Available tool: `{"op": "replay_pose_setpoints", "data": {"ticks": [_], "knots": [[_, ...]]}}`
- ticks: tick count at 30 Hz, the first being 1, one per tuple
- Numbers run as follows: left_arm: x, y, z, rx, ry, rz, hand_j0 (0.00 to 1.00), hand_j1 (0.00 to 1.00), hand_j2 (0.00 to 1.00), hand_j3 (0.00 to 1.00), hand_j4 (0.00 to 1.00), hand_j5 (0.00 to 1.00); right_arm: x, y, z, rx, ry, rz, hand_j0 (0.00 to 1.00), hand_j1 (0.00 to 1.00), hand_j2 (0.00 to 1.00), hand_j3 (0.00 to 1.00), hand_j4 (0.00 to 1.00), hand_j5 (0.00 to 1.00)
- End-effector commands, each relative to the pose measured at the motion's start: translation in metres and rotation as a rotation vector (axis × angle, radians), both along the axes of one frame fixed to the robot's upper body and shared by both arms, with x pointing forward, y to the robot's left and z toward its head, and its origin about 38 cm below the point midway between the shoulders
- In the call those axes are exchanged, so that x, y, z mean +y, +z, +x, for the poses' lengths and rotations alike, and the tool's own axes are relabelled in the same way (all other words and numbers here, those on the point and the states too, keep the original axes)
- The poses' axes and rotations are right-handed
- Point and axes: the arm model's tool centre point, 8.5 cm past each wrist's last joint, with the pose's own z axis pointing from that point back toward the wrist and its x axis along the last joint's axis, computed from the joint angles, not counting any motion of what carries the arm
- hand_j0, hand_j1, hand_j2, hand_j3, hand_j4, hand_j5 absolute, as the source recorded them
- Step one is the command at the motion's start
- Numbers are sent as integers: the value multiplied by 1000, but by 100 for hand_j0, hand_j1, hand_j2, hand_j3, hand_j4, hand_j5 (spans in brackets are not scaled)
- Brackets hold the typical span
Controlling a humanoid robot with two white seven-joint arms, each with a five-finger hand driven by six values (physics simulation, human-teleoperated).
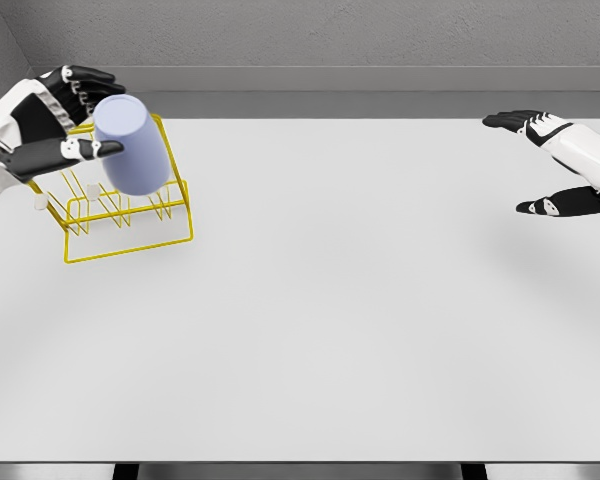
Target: Place the cup on the cup holder with both arms
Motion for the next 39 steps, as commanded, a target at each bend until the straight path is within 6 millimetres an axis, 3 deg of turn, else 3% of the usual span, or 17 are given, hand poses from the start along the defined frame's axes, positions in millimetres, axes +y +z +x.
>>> {"op": "replay_pose_setpoints", "data": {"ticks": [1, 16, 18, 20, 23, 29, 39], "knots": [[5, -2, 2, 7, 14, 0, 62, 62, 62, 62, 62, 62, 0, 1, 0, 1, 0, 8, 100, 100, 100, 100, 100, 100], [5, -12, 2, 30, 22, -9, 64, 64, 64, 64, 64, 64, -1, 0, 0, 2, -1, 8, 100, 100, 100, 100, 100, 100], [5, -13, 2, 31, 22, -5, 68, 68, 68, 68, 68, 68, -1, 0, 0, 3, -2, 8, 100, 100, 100, 100, 100, 100], [5, -14, 2, 36, 22, 2, 84, 84, 84, 84, 84, 84, -1, 0, 0, 2, -1, 8, 100, 100, 100, 100, 100, 100], [4, -14, 3, 38, 21, 8, 90, 90, 90, 90, 90, 90, -1, 0, 0, 2, -1, 8, 100, 100, 100, 100, 100, 100], [2, -14, 3, 37, 17, 6, 85, 85, 85, 85, 85, 85, -1, 0, 0, 3, -2, 8, 100, 100, 100, 100, 100, 100], [-3, -5, 0, 10, -4, 1, 89, 89, 89, 89, 89, 89, -1, -1, 0, 6, -4, 8, 100, 100, 100, 100, 100, 100]]}}
